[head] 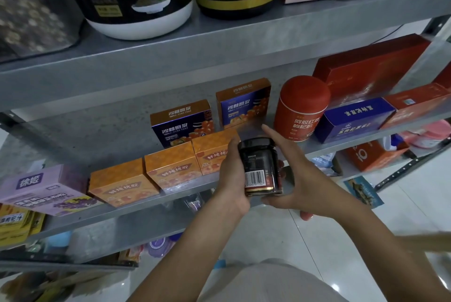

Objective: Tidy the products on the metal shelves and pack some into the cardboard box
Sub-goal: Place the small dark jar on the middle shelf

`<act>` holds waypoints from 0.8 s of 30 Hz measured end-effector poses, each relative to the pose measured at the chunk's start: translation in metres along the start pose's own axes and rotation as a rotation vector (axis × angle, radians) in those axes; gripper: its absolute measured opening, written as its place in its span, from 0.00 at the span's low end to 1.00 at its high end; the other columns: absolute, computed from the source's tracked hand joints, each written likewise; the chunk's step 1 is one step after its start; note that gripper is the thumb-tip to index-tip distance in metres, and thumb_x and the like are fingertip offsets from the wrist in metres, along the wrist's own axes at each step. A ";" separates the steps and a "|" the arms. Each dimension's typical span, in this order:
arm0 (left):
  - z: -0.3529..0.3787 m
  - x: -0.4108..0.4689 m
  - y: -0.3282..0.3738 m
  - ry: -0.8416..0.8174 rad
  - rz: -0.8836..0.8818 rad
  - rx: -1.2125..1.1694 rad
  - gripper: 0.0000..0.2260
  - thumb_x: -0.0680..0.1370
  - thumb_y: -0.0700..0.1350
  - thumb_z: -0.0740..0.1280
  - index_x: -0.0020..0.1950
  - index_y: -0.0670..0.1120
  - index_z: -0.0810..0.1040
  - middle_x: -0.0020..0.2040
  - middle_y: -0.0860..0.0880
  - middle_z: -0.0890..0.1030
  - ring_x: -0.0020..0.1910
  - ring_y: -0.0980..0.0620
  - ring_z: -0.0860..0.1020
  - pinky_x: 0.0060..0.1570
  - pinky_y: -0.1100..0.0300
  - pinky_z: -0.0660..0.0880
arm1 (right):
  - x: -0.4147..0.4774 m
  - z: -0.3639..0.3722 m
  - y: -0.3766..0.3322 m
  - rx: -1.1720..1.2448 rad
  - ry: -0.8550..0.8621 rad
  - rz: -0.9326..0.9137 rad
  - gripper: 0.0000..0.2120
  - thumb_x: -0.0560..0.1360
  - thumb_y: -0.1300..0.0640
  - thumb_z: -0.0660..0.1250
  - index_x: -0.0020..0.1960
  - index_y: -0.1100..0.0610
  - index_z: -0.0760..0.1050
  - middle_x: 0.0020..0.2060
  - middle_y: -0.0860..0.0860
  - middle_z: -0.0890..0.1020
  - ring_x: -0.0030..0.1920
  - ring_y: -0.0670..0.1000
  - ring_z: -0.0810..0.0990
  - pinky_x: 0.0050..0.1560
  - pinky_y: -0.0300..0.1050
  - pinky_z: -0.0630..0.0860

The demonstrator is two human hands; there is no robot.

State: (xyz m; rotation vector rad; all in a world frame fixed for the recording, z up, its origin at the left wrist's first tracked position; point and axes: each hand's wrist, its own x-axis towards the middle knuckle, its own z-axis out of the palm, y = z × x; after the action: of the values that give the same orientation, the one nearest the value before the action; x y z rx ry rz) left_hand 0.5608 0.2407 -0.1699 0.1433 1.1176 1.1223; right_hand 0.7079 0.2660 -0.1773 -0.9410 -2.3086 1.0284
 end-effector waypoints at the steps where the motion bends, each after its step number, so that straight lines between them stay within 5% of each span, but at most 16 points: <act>1: 0.000 0.000 0.000 0.002 -0.015 -0.002 0.21 0.81 0.62 0.56 0.56 0.47 0.78 0.39 0.44 0.85 0.37 0.45 0.84 0.44 0.50 0.80 | 0.001 0.001 0.001 0.022 0.015 0.009 0.55 0.62 0.56 0.82 0.75 0.39 0.49 0.64 0.19 0.56 0.68 0.28 0.58 0.61 0.22 0.62; 3: 0.001 -0.001 0.000 -0.002 -0.078 -0.038 0.22 0.81 0.62 0.56 0.57 0.45 0.78 0.39 0.43 0.85 0.36 0.45 0.84 0.39 0.52 0.80 | 0.001 0.000 0.001 0.083 0.043 0.029 0.51 0.59 0.54 0.82 0.73 0.41 0.57 0.65 0.24 0.64 0.68 0.33 0.66 0.61 0.26 0.67; 7: -0.001 -0.001 0.001 -0.030 -0.233 -0.093 0.23 0.79 0.61 0.60 0.59 0.44 0.80 0.48 0.39 0.83 0.49 0.40 0.82 0.42 0.49 0.78 | 0.000 -0.001 -0.004 0.252 0.042 0.138 0.41 0.53 0.43 0.76 0.63 0.37 0.65 0.55 0.21 0.73 0.59 0.27 0.70 0.51 0.21 0.68; 12: 0.000 -0.005 0.002 -0.024 -0.329 -0.085 0.27 0.81 0.63 0.54 0.58 0.42 0.79 0.46 0.39 0.83 0.47 0.42 0.81 0.39 0.50 0.79 | -0.006 0.005 -0.004 0.543 0.027 0.228 0.36 0.49 0.45 0.73 0.57 0.43 0.69 0.45 0.26 0.80 0.48 0.29 0.78 0.40 0.24 0.73; 16: -0.002 -0.003 0.000 -0.018 -0.340 -0.097 0.28 0.80 0.64 0.55 0.64 0.44 0.78 0.53 0.38 0.83 0.52 0.40 0.81 0.42 0.48 0.79 | -0.009 0.005 -0.007 0.536 0.038 0.215 0.38 0.49 0.46 0.73 0.58 0.41 0.68 0.45 0.26 0.79 0.48 0.28 0.77 0.33 0.25 0.73; 19: -0.005 -0.002 0.002 -0.060 -0.318 -0.092 0.24 0.80 0.61 0.58 0.64 0.45 0.78 0.53 0.38 0.83 0.53 0.40 0.81 0.46 0.46 0.78 | -0.008 0.006 -0.004 0.279 0.061 0.185 0.43 0.53 0.43 0.76 0.65 0.33 0.62 0.56 0.28 0.73 0.58 0.30 0.72 0.46 0.24 0.73; 21: -0.007 -0.001 0.004 -0.091 -0.302 -0.095 0.22 0.81 0.60 0.58 0.65 0.46 0.77 0.51 0.39 0.83 0.52 0.40 0.81 0.46 0.46 0.78 | -0.007 0.008 -0.001 0.044 0.089 0.102 0.45 0.57 0.45 0.77 0.67 0.29 0.57 0.59 0.33 0.68 0.63 0.30 0.63 0.56 0.21 0.63; 24: -0.010 0.001 0.003 -0.108 -0.283 -0.097 0.22 0.81 0.59 0.59 0.65 0.45 0.76 0.49 0.39 0.83 0.47 0.41 0.82 0.41 0.49 0.79 | -0.005 0.012 -0.001 -0.094 0.113 0.027 0.50 0.59 0.48 0.76 0.73 0.32 0.52 0.58 0.38 0.63 0.65 0.31 0.57 0.59 0.19 0.57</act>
State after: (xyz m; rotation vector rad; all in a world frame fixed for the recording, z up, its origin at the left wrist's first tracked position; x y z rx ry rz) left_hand 0.5516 0.2390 -0.1740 -0.0299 0.9516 0.9023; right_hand 0.7031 0.2563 -0.1845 -1.0424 -2.2730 0.8611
